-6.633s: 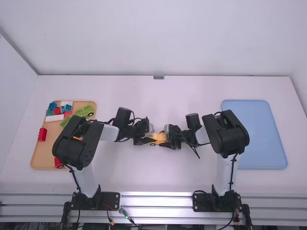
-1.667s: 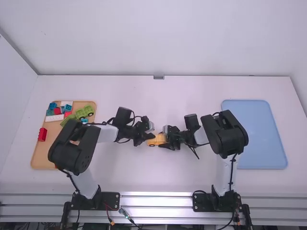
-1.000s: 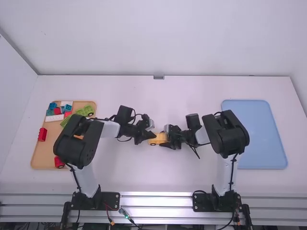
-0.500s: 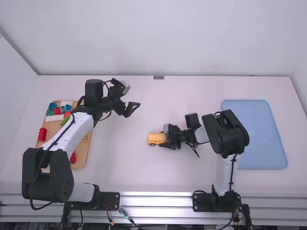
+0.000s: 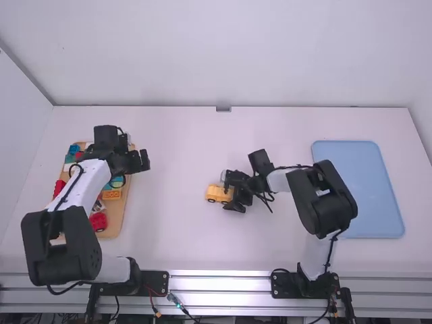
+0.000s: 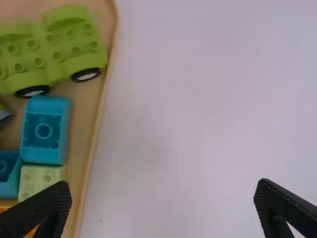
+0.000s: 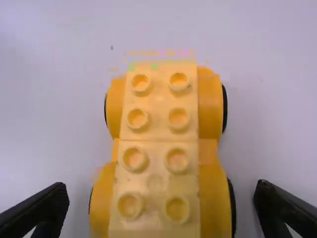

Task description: Assemble lego blocks to make yellow taxi

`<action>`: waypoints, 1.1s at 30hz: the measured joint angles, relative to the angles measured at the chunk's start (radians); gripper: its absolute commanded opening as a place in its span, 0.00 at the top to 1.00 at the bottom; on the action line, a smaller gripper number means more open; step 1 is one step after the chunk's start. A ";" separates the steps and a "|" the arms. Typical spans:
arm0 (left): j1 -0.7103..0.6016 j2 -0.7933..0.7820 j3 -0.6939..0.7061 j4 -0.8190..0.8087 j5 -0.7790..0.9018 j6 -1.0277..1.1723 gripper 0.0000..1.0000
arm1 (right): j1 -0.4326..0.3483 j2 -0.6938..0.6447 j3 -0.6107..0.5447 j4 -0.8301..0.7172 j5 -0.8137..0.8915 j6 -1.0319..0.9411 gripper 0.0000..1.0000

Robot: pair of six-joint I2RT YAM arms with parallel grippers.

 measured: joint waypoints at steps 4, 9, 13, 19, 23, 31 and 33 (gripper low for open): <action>0.013 0.000 0.000 -0.016 0.054 -0.092 0.01 | 0.001 -0.054 0.032 -0.165 0.136 0.005 0.01; 0.013 0.000 0.000 -0.025 0.048 -0.158 0.01 | 0.000 -0.142 0.072 -0.291 0.258 0.018 0.01; 0.021 0.000 0.000 -0.107 -0.085 -0.354 0.06 | -0.001 -0.208 0.103 -0.311 0.309 0.030 0.01; 0.146 0.052 0.000 -0.141 -0.204 -0.543 0.10 | 0.000 -0.261 0.107 -0.303 0.332 0.035 0.01; 0.193 0.138 0.000 -0.132 -0.215 -0.573 0.23 | 0.003 -0.261 0.107 -0.303 0.338 0.038 0.01; 0.243 0.224 0.000 -0.127 -0.206 -0.609 0.37 | 0.031 -0.261 0.107 -0.291 0.345 0.037 0.01; 0.243 0.224 0.000 -0.114 -0.206 -0.612 0.37 | 0.036 -0.261 0.107 -0.292 0.346 0.034 0.01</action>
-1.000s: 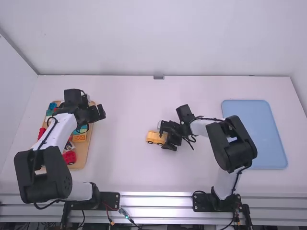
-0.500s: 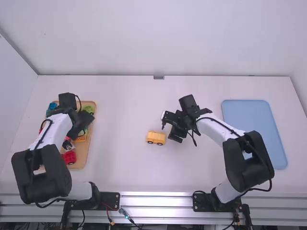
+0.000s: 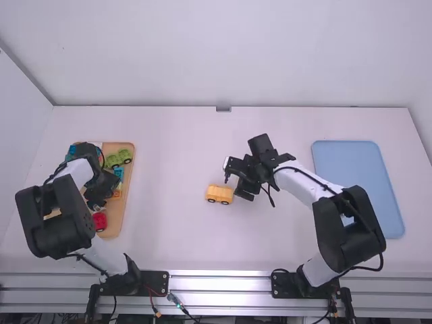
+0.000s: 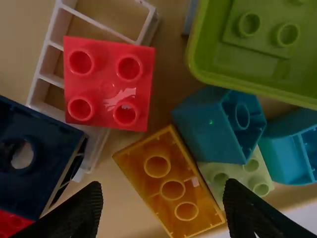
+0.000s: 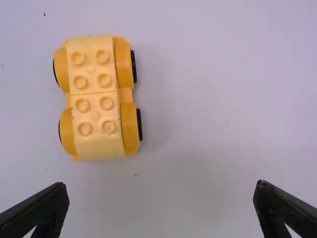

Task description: Assemble lego blocks to make yellow taxi

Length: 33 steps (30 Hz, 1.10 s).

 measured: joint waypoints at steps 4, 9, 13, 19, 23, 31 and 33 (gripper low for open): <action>0.000 0.000 -0.024 0.040 0.003 0.000 0.46 | 0.001 0.000 0.000 0.000 0.000 0.002 0.01; 0.000 -0.006 -0.043 0.047 0.012 -0.004 0.49 | 0.001 0.000 0.000 0.000 0.000 0.003 0.01; 0.000 -0.008 -0.045 0.044 0.011 -0.004 0.50 | 0.001 0.000 0.000 0.005 0.001 0.001 0.01; 0.000 -0.008 -0.045 0.036 0.010 0.004 0.28 | 0.001 0.000 0.000 0.001 0.002 0.000 0.01; 0.000 -0.008 -0.032 -0.009 0.011 0.027 0.30 | 0.001 0.000 0.000 0.001 0.002 0.002 0.01; 0.000 -0.008 -0.019 -0.059 0.011 0.030 0.34 | 0.001 0.000 0.000 0.006 0.002 0.004 0.01; 0.000 -0.008 -0.018 -0.051 0.011 0.030 0.33 | 0.001 0.000 0.000 0.010 0.003 0.000 0.01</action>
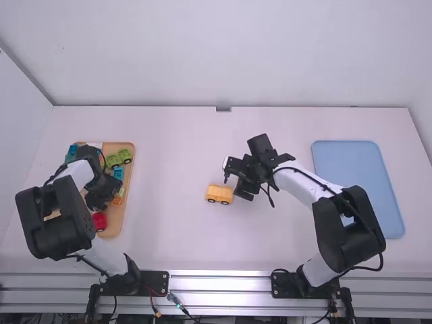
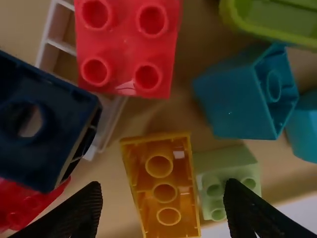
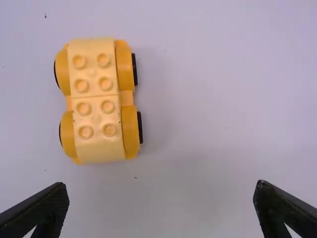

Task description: Assemble lego blocks to make yellow taxi

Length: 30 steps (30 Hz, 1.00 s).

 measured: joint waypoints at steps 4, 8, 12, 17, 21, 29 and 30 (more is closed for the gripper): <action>0.000 0.000 0.019 -0.021 0.000 0.000 0.34 | 0.000 0.000 0.000 0.001 -0.001 0.001 0.01; 0.000 0.000 0.051 -0.055 0.000 0.000 0.36 | 0.000 0.000 0.000 0.002 0.000 0.001 0.01; 0.000 0.000 0.055 -0.074 0.000 0.000 0.40 | 0.000 0.000 0.000 0.009 -0.001 0.002 0.01; 0.000 0.000 0.054 -0.082 -0.023 0.008 0.41 | 0.000 0.000 0.000 0.010 -0.001 0.002 0.01; 0.000 0.000 0.038 -0.058 -0.033 0.009 0.44 | 0.000 0.000 0.000 0.011 -0.001 0.000 0.01; -0.001 0.000 -0.007 -0.015 -0.038 0.011 0.51 | 0.000 0.000 0.000 0.012 -0.001 0.000 0.01; -0.001 0.000 -0.007 -0.017 -0.038 0.012 0.51 | 0.000 0.000 0.000 0.011 -0.001 0.004 0.01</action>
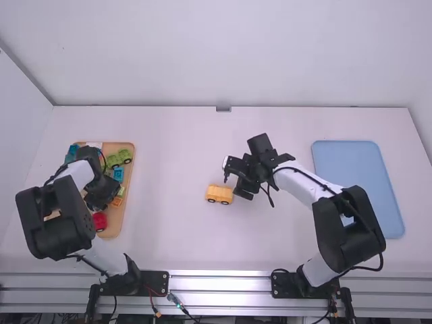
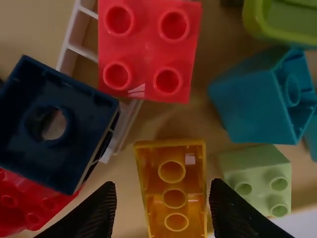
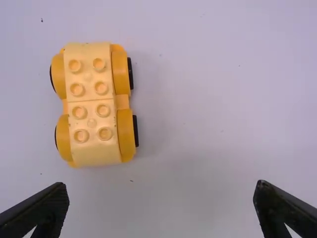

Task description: Assemble lego blocks to make yellow taxi

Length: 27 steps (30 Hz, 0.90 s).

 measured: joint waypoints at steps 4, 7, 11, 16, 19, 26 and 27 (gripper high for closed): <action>0.000 0.000 0.000 0.004 0.000 0.000 0.51 | 0.000 0.000 0.000 -0.001 0.000 -0.002 0.01; 0.000 0.000 0.000 0.003 0.001 0.000 0.51 | 0.000 0.000 0.000 -0.002 0.000 0.000 0.01; 0.000 0.000 -0.015 0.050 0.029 0.024 0.52 | 0.000 0.000 0.000 -0.001 0.000 0.000 0.01; 0.000 0.000 -0.064 0.078 0.052 0.042 0.51 | 0.000 0.000 0.000 -0.002 0.000 -0.003 0.01; 0.000 0.000 -0.077 0.076 0.058 0.042 0.50 | 0.000 0.000 0.000 -0.001 0.000 -0.003 0.01; 0.000 0.000 -0.084 0.109 0.058 0.042 0.53 | 0.000 0.000 0.000 -0.001 0.000 -0.002 0.01; 0.000 0.000 -0.087 0.110 0.058 0.042 0.55 | 0.000 0.000 0.000 -0.001 0.000 -0.004 0.01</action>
